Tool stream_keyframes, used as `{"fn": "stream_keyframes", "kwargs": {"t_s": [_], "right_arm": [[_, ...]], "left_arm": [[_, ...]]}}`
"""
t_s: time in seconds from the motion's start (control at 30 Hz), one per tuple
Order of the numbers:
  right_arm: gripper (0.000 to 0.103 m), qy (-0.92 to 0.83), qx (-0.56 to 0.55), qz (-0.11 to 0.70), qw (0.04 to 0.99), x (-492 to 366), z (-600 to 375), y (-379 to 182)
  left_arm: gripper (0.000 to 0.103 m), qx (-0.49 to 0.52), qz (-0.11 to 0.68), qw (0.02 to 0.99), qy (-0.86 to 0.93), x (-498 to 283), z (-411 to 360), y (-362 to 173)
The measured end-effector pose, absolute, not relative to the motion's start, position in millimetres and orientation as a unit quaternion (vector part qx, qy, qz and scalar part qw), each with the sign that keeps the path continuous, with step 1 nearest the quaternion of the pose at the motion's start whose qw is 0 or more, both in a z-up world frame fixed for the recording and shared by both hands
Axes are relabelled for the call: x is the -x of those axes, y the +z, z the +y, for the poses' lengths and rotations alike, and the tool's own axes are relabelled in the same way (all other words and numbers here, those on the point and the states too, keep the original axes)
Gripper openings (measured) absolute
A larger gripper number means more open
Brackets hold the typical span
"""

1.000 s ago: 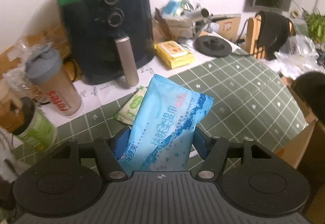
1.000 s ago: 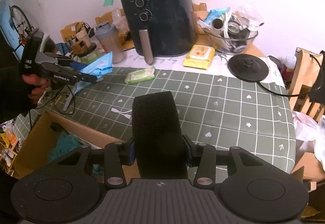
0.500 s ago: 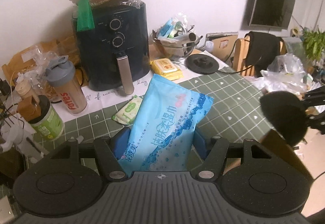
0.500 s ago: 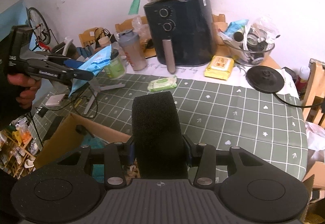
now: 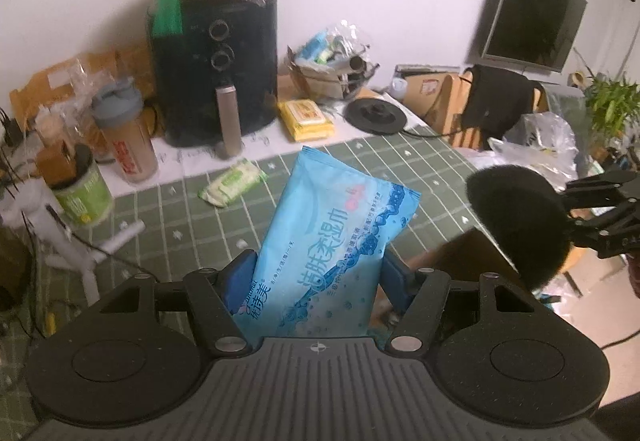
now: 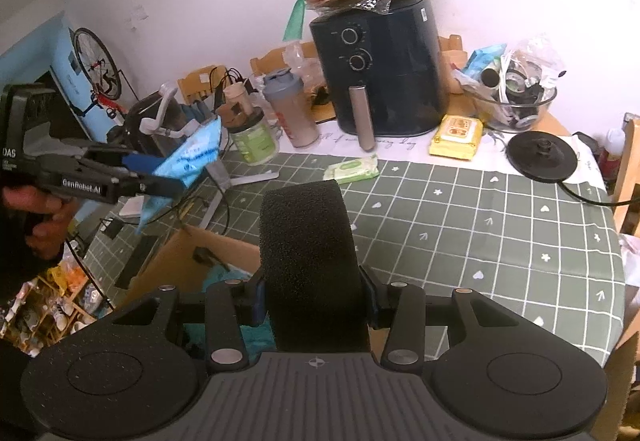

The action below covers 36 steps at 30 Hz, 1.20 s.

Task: Organize soft objects
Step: 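Carry the blue packet with the left and the case with the right toward the box, then drop the blue packet into the box with the left while the right releases the case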

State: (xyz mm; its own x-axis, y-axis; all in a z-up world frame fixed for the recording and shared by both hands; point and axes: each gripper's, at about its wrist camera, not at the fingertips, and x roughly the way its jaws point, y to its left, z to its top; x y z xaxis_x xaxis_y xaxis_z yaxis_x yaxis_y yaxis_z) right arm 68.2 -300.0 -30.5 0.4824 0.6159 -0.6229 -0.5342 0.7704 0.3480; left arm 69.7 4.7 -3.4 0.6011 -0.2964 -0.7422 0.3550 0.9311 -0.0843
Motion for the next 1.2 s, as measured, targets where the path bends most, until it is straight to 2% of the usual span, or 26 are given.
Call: {"fn": "stream_keyframes", "kwargs": {"t_s": [0.27, 0.37, 0.4, 1.2], "right_arm": [[0.047, 0.342, -0.054, 0.384, 0.856, -59, -301, -32], [0.047, 0.342, -0.057, 0.386, 0.855, -56, -303, -33], [0.047, 0.342, -0.058, 0.387, 0.854, -54, -303, -34], [0.048, 0.374, -0.071, 0.374, 0.845, -42, -283, -25]], "left_arm": [[0.069, -0.029, 0.433, 0.876, -0.211, -49, -11, -20], [0.082, -0.033, 0.429, 0.875, -0.222, -40, -14, -23], [0.082, -0.033, 0.424, 0.877, -0.221, -37, -14, -22], [0.082, 0.028, 0.448, 0.882, -0.141, 17, -7, -32]]}}
